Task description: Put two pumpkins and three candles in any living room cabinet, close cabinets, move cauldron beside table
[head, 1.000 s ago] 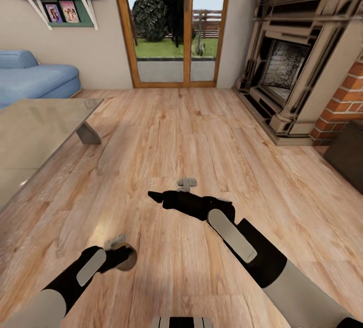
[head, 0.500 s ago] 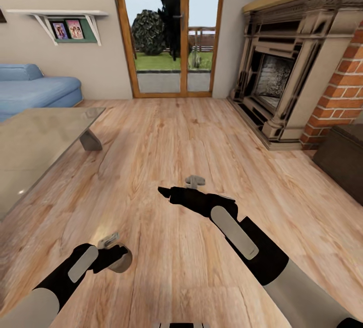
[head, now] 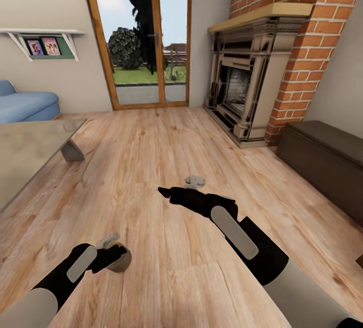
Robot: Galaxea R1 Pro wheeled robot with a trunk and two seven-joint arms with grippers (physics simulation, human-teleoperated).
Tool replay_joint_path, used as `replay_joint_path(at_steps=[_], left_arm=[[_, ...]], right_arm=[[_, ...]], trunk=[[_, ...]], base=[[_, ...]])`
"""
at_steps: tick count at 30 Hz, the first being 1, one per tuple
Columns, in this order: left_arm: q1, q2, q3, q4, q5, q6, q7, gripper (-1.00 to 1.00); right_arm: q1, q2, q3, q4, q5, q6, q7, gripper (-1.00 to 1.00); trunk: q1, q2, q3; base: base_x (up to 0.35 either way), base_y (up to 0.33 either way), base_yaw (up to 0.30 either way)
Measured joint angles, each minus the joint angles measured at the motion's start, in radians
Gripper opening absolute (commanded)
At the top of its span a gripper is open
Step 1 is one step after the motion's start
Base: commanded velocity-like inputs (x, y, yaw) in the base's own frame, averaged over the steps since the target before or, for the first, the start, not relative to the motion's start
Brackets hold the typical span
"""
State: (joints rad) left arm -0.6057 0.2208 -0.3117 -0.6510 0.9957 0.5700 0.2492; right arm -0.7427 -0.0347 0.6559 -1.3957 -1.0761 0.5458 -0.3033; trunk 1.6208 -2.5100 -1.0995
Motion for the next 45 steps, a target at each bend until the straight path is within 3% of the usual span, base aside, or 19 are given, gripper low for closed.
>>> replay_joint_path(at_steps=[34, 45], left_arm=[[0.0, -0.006, -0.002, 0.0, -0.007, 0.0, 0.0, -1.0], [0.0, -0.007, -0.002, 0.0, -0.007, 0.0, 0.0, -1.0]], right_arm=[[0.0, 0.0, -0.034, 0.004, -0.003, 0.008, 0.003, 1.0], [0.0, 0.0, -0.034, 0.005, -0.003, 0.009, 0.003, 1.0]], trunk=[[-0.015, 0.008, 0.138], [-0.022, 0.013, 0.18]], base=[[-0.344, 0.0, -0.289], [-0.071, 0.0, -0.296]])
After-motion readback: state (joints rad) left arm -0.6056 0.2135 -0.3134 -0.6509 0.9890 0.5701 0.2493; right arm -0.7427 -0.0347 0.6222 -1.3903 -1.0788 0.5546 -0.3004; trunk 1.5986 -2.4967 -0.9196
